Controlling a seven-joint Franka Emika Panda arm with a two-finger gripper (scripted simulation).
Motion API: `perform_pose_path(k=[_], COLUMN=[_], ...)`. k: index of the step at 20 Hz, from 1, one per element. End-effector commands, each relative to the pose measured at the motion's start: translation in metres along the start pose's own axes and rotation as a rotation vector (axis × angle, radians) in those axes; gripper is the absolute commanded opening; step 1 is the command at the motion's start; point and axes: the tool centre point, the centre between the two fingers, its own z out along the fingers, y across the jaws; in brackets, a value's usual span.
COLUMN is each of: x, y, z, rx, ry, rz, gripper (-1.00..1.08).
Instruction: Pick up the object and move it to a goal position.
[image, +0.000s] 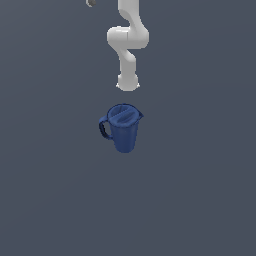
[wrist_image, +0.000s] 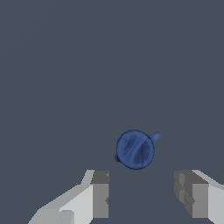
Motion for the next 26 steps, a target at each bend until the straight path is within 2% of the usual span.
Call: perform_pose_path(k=[1,7,13,19,26], x=[0.004,0.013,0.024,0.036,0.048], y=[0.008,0.034,0.066,0.101,0.138], z=[-0.017,-0.046,-0.057,-0.048,-0.011], rx=[0.045,0.156,0.266,0.369,0.466], ry=[0.009,0.005,-0.033,-0.105,-0.232], rz=[0.045,0.157,0.273,0.394,0.536], gripper=[0.28,0.28,0.28,0.28,0.28])
